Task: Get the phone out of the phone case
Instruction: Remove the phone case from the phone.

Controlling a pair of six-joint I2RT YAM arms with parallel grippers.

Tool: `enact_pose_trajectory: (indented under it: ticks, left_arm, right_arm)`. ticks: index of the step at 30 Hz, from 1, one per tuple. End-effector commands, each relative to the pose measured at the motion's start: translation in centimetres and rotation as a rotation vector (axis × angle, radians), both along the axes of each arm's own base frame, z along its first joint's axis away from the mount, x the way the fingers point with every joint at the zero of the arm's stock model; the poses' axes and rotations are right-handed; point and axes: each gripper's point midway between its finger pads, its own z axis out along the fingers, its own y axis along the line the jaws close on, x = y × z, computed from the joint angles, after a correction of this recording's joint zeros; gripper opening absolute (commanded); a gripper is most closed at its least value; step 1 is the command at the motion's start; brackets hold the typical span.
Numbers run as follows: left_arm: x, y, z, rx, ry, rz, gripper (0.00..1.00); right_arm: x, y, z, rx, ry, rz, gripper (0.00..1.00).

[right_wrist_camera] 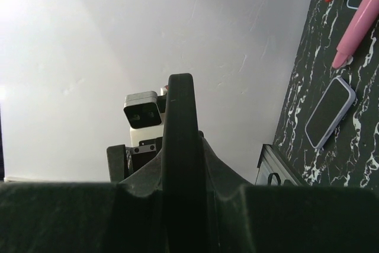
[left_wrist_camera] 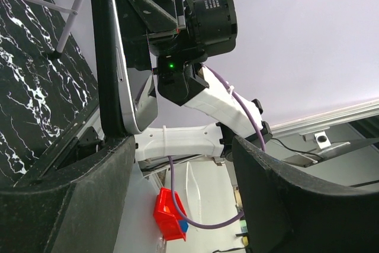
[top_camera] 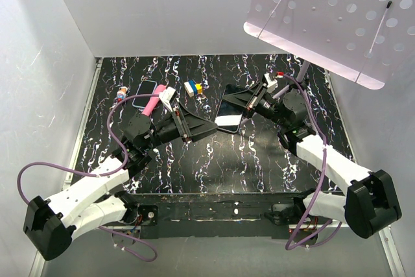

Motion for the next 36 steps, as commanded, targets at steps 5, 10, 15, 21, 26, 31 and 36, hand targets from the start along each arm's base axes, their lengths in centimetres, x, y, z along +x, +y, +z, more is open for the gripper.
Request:
enact_pose_trajectory:
  ticks: [5,10,15,21,26,31,36]
  left_arm:
    - [3.2,-0.2,-3.9,0.126,0.064,0.116,0.67]
    - [3.7,-0.5,-3.7,0.139,0.074,0.118,0.66]
    - [4.3,-0.5,-4.8,0.191,0.127,0.14,0.62]
    - [5.1,-0.2,-6.2,0.248,0.184,0.179,0.56]
    - [6.4,-0.3,-5.9,0.246,0.194,0.228,0.53]
    - [7.4,-0.4,-6.2,0.236,0.225,0.263,0.53]
    - [8.0,-0.6,-4.9,0.105,0.235,0.274,0.53]
  right_arm:
    - [-4.2,0.9,6.6,0.226,-0.091,0.149,0.01]
    - [-4.3,1.3,5.9,0.206,-0.085,0.149,0.01]
    - [-4.6,1.7,5.9,0.208,-0.088,0.16,0.01]
    - [-5.1,2.0,6.5,0.168,-0.125,0.164,0.01]
    - [-5.4,2.1,6.7,0.153,-0.139,0.169,0.01]
    - [-5.7,2.0,7.3,0.16,-0.15,0.173,0.01]
    - [-5.9,2.2,7.6,0.161,-0.159,0.186,0.01]
